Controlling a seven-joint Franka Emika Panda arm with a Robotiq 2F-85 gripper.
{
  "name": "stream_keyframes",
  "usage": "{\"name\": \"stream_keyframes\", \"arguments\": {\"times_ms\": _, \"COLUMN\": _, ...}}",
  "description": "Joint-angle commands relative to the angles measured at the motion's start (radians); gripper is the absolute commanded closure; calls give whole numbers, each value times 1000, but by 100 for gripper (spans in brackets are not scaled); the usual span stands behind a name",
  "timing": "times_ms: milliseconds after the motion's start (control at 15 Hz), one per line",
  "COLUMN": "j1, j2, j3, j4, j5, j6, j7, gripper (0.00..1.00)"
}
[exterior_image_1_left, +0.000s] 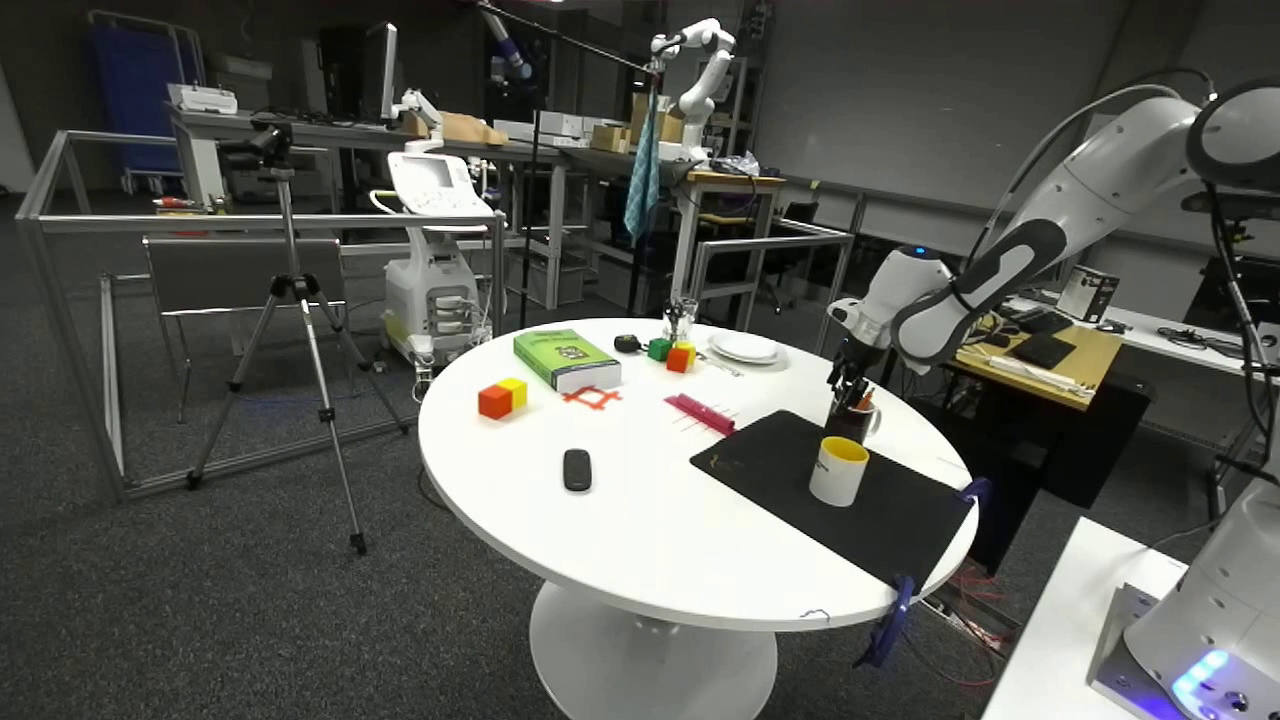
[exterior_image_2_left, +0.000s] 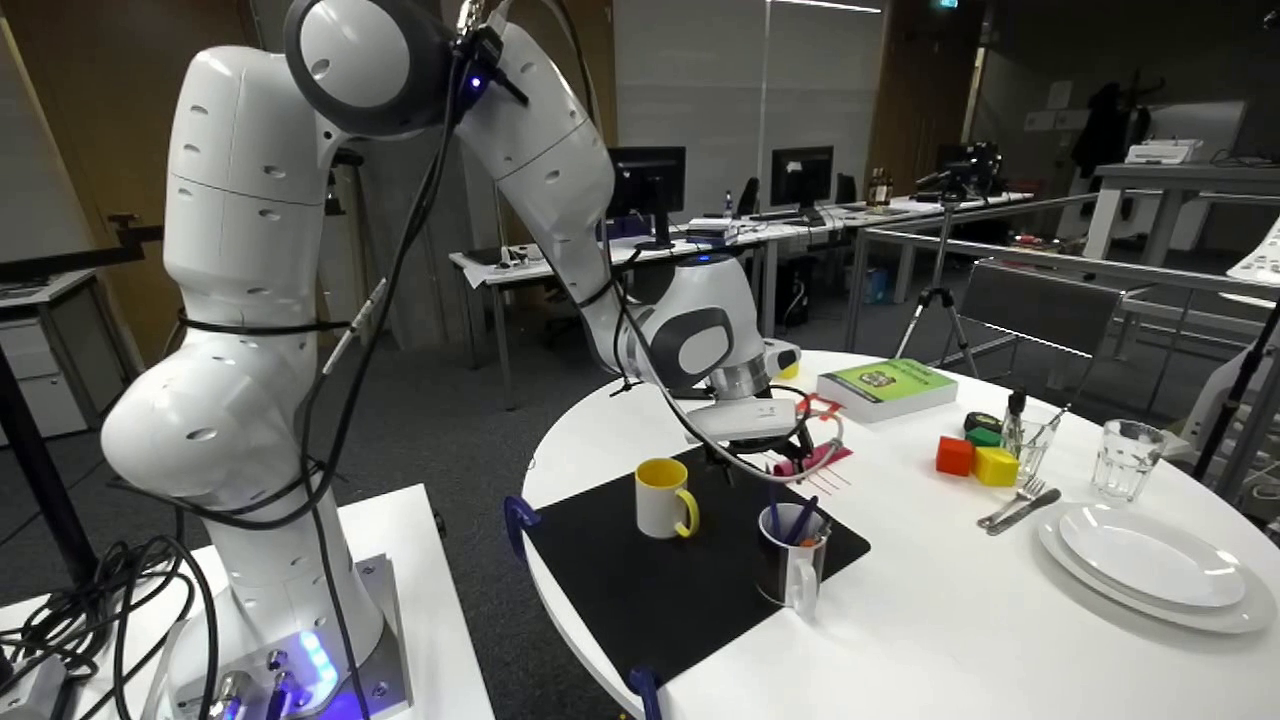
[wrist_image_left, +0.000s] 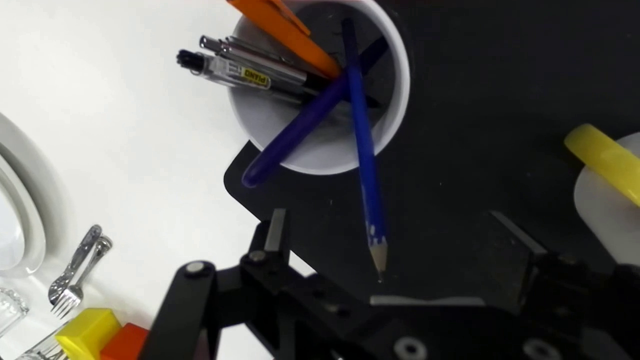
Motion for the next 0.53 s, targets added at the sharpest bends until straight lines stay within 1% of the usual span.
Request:
{"name": "stream_keyframes", "arguments": {"times_ms": 0, "j1": -45, "j2": 0, "j3": 41, "j4": 12, "j5": 77, "j6": 12, "j7": -119, "gripper": 0}}
{"name": "stream_keyframes", "arguments": {"times_ms": 267, "j1": -57, "j2": 3, "j3": 54, "j4": 21, "j5": 136, "j6": 5, "j7": -198, "gripper": 0}}
{"name": "stream_keyframes", "arguments": {"times_ms": 467, "j1": -61, "j2": 1, "j3": 53, "j4": 26, "j5": 157, "j6": 4, "j7": -241, "gripper": 0}}
